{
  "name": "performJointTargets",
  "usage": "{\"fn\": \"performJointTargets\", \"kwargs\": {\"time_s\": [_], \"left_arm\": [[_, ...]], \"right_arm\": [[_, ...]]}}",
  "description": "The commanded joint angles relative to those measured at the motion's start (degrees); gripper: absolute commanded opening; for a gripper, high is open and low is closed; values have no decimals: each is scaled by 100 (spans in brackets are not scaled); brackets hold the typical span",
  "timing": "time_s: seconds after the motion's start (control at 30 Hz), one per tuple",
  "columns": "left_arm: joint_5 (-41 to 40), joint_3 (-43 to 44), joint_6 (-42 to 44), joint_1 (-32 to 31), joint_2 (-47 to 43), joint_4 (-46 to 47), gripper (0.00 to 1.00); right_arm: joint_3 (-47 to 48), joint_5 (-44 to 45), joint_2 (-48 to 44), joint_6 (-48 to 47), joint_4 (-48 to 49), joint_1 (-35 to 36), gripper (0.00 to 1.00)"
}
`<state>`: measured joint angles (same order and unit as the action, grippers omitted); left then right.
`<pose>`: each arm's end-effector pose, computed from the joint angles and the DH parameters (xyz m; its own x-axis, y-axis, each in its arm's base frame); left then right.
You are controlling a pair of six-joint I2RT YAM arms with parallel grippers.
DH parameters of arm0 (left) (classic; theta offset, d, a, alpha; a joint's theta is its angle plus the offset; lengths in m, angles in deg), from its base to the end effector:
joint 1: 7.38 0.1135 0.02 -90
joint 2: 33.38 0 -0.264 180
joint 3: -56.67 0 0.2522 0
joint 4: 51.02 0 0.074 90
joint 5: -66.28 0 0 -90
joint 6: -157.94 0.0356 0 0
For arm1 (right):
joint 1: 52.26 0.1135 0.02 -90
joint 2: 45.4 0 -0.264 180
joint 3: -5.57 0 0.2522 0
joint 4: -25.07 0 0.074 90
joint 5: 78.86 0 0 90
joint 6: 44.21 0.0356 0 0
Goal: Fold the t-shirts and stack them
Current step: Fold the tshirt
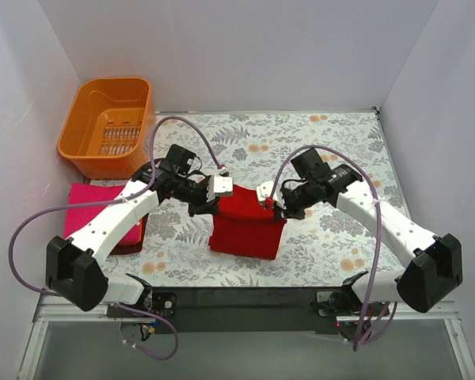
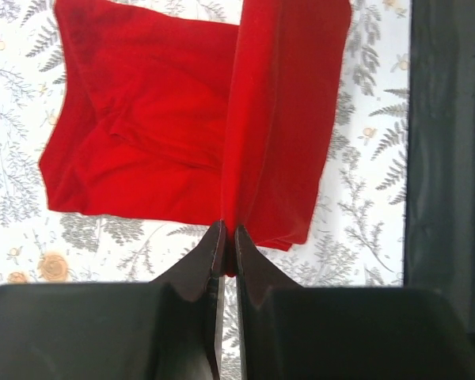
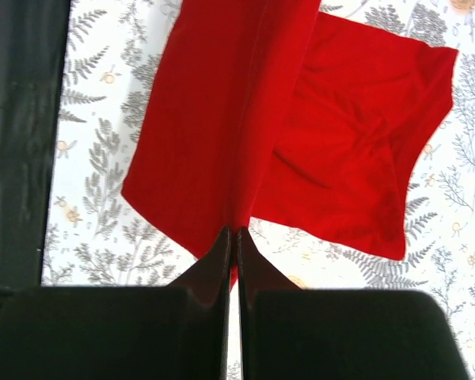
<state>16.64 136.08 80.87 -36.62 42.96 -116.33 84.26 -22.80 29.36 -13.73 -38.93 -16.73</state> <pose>0.2126 -0.1455 0.2941 -0.6104 0.5371 -0.5822 0.7921 0.4077 -0.4543 0.1951 0.1637 0.2958 0.2531 -0.6978 -0.6701 -0.9674 -0.1737 -0.1846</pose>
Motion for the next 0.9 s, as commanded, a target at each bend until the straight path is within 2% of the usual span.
{"fn": "performJointTargets", "kwargs": {"time_s": [0.0,0.5,0.87], "left_arm": [[-2,456,279,225,231,128,0],[244,1687,904,866,1919,136,0],[52,2022,869,1025,2764,918,0]], "right_arm": [[424,-122,239,-471,-267,-283,1],[1759,-404,2023,-1245,-601,-977,1],[2577,-430,2973,-1465,-794,-1241,1]]}}
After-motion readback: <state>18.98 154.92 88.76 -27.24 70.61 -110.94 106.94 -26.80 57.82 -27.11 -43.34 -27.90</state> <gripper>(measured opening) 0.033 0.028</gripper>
